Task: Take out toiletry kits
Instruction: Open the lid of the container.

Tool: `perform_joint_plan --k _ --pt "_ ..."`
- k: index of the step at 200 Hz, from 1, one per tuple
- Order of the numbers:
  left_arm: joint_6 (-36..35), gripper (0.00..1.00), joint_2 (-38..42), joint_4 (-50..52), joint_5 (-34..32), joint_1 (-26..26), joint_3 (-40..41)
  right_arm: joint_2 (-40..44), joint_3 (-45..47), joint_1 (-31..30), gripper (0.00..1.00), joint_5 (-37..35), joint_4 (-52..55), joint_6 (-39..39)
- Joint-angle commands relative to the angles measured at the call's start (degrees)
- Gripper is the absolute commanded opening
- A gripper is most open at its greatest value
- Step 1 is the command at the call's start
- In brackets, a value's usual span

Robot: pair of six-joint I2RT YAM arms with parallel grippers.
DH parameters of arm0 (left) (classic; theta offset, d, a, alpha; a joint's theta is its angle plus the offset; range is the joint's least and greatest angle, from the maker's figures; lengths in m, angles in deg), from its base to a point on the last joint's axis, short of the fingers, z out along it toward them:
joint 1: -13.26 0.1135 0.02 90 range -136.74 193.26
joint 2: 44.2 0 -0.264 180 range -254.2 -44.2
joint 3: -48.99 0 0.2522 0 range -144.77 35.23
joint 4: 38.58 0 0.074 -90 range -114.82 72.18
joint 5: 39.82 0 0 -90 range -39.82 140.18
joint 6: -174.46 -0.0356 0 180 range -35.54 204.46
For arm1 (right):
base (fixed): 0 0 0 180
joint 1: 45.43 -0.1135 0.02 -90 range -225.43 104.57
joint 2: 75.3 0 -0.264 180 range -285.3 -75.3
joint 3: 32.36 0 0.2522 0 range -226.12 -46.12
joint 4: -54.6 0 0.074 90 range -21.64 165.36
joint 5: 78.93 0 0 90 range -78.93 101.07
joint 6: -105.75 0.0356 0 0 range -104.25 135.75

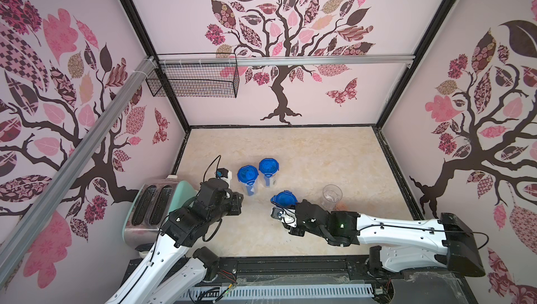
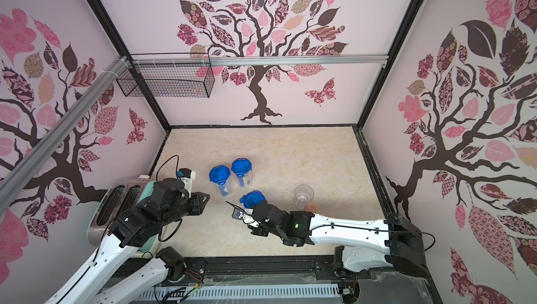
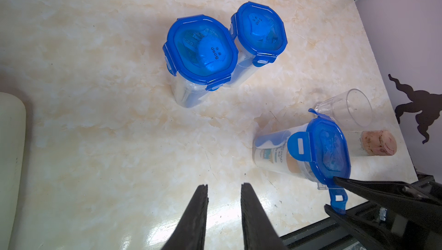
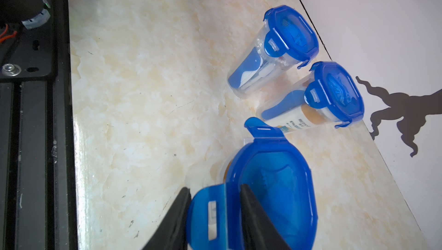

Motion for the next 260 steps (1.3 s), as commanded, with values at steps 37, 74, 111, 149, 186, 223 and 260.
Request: perform_joint_plan --k 37,74,111,149,186,223,260 --pt "-0.7 0.29 -0.4 -0.7 0.7 0.5 0.2 1.0 -0.1 -0.1 0.28 0.7 -0.3 0.1" --pt "-0.7 0.29 -0.4 -0.7 0.8 0.5 0.3 1.3 -0.1 -0.2 0.25 0.8 -0.2 0.5" --pt "-0.7 0.28 -0.4 -0.8 0.8 0.5 0.3 1.9 0.3 -0.2 0.19 1.1 -0.6 1.0" --pt "-0.7 0.28 -0.4 -0.7 0.9 0.5 0.4 2.6 0.6 -0.1 0.17 1.0 -0.8 1.2" --pt "-0.7 0.29 -0.5 -0.8 1.0 0.5 0.4 4.1 1.0 -0.2 0.1 0.9 -0.9 1.8" --pt "-0.7 0.29 -0.5 -0.8 1.0 0.5 0.3 5.9 2.1 -0.2 0.07 1.3 -2.5 2.4" --pt "-0.7 0.29 -0.5 -0.8 1.0 0.5 0.4 6.7 2.9 -0.2 0.04 0.9 -3.4 3.3"
